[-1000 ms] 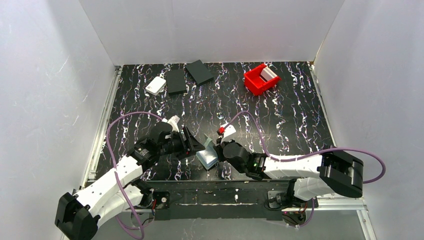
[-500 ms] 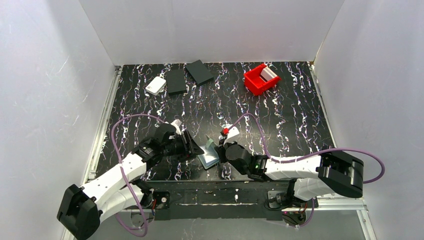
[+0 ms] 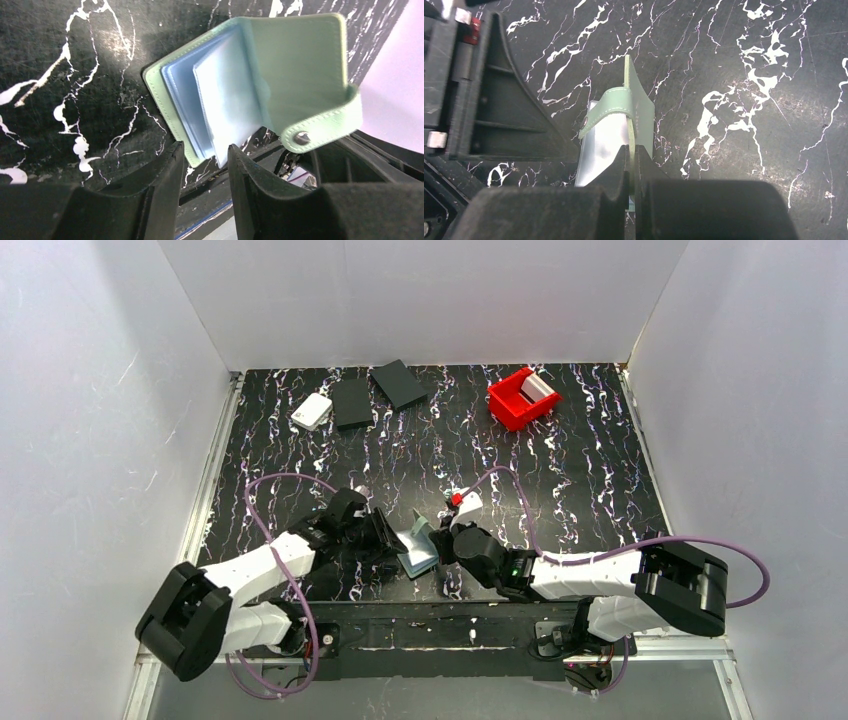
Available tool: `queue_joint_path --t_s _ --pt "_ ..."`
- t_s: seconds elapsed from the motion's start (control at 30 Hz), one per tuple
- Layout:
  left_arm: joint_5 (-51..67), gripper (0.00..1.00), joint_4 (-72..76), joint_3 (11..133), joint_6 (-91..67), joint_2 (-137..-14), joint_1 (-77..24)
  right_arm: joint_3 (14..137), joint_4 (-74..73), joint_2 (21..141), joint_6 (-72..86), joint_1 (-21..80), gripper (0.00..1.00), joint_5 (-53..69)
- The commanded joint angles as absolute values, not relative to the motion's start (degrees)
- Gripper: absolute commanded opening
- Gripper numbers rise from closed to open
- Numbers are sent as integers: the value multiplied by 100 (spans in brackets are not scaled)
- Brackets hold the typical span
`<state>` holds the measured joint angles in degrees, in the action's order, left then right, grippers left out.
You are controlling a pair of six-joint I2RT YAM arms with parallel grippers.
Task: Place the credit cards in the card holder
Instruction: Open the card holder at the center of the board.
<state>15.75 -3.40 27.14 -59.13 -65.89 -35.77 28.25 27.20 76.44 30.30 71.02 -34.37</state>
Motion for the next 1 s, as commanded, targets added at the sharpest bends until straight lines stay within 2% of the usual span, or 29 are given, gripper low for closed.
queue_joint_path --t_s 0.0,0.23,0.5,0.57,0.6,0.67,0.73,0.8,0.97 --pt "1590 35 -39 2973 -5823 -6891 -3595 2795 3033 7523 3173 7051 1 -3449" --pt "1690 36 283 3054 -5832 -7131 -3596 2758 3070 7543 3270 7040 1 -3367" --pt "2095 35 419 3711 -5750 -7637 -3678 2663 2992 7563 3695 6945 2 -3332" --pt "2092 34 446 3873 -5725 -7864 -3713 2775 2422 7523 3865 6889 25 -3317" --pt "2095 34 448 3919 -5713 -7962 -3724 2882 2035 7454 3958 6868 30 -3344" --pt "2128 35 534 4107 -5658 -8357 -3796 3124 910 7235 4206 6794 54 -3310" --pt "2291 36 796 4267 -5701 -8766 -3842 3215 376 7161 4281 6772 63 -3199" --pt "2435 36 930 4435 -5729 -9101 -3885 3231 189 7034 4102 6739 67 -3119" --pt "2409 38 987 4641 -5728 -9283 -4010 3163 -132 6536 3386 6613 82 -2712"
